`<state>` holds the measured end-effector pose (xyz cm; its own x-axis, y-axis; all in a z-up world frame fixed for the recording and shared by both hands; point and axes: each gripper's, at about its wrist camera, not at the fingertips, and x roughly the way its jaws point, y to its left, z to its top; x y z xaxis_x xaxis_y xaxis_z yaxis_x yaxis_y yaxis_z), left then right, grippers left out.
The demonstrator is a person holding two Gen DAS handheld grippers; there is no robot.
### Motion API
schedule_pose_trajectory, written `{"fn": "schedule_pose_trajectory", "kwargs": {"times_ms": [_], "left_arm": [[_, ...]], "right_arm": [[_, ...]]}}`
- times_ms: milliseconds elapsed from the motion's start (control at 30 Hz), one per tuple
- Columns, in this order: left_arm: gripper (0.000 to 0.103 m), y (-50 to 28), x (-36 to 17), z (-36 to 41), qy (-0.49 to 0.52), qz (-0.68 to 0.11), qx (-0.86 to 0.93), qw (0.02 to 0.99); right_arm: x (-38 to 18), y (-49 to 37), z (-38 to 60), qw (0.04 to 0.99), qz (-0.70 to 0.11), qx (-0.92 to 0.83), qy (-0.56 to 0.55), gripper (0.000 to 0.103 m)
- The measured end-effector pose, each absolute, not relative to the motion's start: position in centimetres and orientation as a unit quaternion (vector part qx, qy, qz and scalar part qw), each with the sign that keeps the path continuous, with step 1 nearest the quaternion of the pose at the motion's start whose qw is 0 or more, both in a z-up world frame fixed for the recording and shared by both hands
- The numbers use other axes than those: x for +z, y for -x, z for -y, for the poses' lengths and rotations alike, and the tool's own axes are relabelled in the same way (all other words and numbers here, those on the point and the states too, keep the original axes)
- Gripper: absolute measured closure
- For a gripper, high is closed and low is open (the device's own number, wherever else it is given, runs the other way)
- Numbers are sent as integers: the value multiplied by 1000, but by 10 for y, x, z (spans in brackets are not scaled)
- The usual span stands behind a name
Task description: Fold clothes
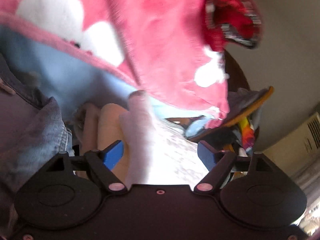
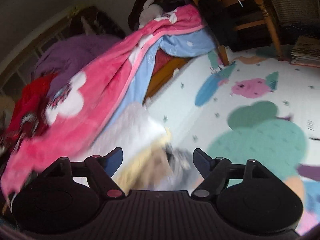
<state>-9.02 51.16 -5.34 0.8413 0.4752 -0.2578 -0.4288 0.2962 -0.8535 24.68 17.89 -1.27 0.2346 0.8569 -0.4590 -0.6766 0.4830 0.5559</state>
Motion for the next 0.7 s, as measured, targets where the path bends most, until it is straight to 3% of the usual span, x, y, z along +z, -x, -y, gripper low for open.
{"fn": "schedule_pose_trajectory", "kwargs": {"times_ms": [267, 533, 700], "left_arm": [[8, 37, 23, -444, 462, -68, 131, 875], [0, -40, 158, -275, 277, -265, -20, 923], [0, -36, 168, -144, 166, -343, -63, 922]], "right_arm": [[55, -138, -8, 815, -376, 439, -37, 0], [122, -37, 145, 863, -382, 331, -20, 0], [107, -5, 201, 880, -419, 218, -52, 0]]}}
